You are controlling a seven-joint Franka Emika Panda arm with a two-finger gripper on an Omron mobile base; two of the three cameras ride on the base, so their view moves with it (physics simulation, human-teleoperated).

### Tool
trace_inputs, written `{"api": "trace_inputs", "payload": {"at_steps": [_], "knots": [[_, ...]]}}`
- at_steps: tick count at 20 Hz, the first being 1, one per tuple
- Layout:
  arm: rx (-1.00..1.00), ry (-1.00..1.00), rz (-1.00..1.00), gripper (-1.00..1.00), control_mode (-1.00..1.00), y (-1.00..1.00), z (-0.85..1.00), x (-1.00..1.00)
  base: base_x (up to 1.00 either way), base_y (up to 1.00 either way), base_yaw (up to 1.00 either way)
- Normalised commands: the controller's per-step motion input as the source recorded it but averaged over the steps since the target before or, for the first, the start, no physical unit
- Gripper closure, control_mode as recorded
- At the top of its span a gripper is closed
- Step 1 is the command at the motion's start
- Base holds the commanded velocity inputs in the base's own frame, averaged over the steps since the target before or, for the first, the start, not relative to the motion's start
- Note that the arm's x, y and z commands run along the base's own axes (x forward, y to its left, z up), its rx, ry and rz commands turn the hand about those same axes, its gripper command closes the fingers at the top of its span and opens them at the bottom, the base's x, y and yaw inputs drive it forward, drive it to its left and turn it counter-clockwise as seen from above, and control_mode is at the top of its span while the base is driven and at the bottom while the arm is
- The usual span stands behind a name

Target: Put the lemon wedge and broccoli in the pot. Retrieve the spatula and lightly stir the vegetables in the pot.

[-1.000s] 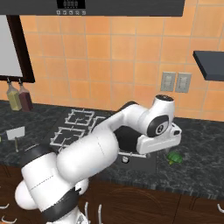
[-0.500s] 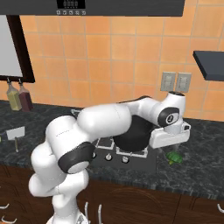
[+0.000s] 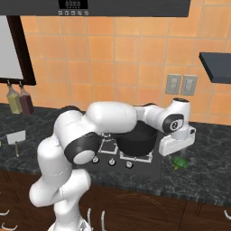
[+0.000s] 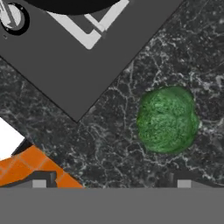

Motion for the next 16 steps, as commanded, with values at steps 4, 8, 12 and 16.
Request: {"api": "trace_inputs", "payload": {"at_steps": [4,8,12,16], "knots": [[-0.08,-0.16,0.19,-1.00,-1.00,0.00,-0.30,0.00,0.00,0.00,0.00],[-0.08,-0.18,0.14,-1.00,-1.00,0.05,-0.41,-0.06,0.00,0.00,0.00],[-0.11,-0.19,0.07,-1.00,-1.00,0.26,-0.29,-0.16,0.00,0.00,0.00],[-0.17,-0.16,0.00,-1.00,-1.00,0.50,-0.52,-0.23,0.00,0.00,0.00]]}}
